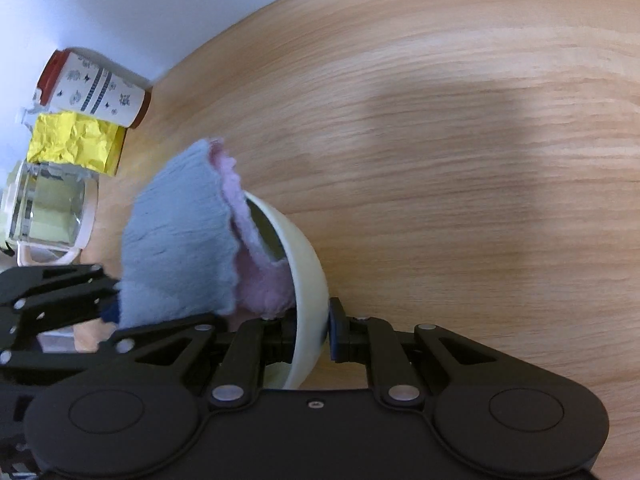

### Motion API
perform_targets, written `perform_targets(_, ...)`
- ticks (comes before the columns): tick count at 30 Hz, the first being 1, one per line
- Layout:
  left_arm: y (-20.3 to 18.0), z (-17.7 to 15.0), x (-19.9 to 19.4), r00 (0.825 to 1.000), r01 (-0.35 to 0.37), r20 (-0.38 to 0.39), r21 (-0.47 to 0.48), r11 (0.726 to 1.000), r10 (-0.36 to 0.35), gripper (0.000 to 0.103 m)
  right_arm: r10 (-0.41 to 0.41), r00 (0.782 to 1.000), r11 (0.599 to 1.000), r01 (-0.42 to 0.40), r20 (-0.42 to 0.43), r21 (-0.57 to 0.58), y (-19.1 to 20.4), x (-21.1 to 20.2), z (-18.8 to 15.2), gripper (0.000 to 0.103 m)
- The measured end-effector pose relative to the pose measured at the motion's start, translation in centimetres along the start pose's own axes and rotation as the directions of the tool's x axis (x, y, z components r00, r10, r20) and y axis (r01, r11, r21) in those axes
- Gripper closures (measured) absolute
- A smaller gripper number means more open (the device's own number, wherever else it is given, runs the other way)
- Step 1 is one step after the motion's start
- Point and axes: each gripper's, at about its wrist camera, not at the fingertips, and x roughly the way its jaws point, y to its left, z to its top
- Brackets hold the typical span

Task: Clean bowl
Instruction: 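Lift the bowl with the right tool while the left tool brings the cloth to it, then wipe the cloth around inside the bowl with the left tool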

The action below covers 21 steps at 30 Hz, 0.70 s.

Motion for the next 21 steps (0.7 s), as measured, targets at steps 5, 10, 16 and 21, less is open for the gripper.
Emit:
perform_targets(5, 0.2, 0.7, 1.5, 0.999, -0.027, -0.039, 0.004, 1.0, 0.027, 0.086, -0.027, 1.0, 0.999, 0.027, 0.003, -0.042, 0.9, 0.1, 0.0, 0.086)
perform_targets(10, -0.1, 0.9, 1.7, 0.997, -0.06, -0.043, 0.048, 0.997, 0.062, 0.086, -0.035, 0.999, 0.997, 0.035, -0.002, -0.072, 1.0, 0.1, 0.1, 0.086)
perform_targets(16, -0.5, 1.7, 2.0, 0.995, -0.063, -0.077, 0.042, 0.997, 0.066, 0.085, -0.057, 0.998, 0.995, 0.056, -0.014, -0.088, 1.3, -0.1, 0.3, 0.086)
perform_targets(21, -0.9, 1.5, 2.3, 0.989, -0.08, -0.118, 0.075, 0.994, 0.088, 0.084, -0.123, 0.992, 0.975, 0.117, -0.022, -0.19, 2.4, -0.7, 0.6, 0.086)
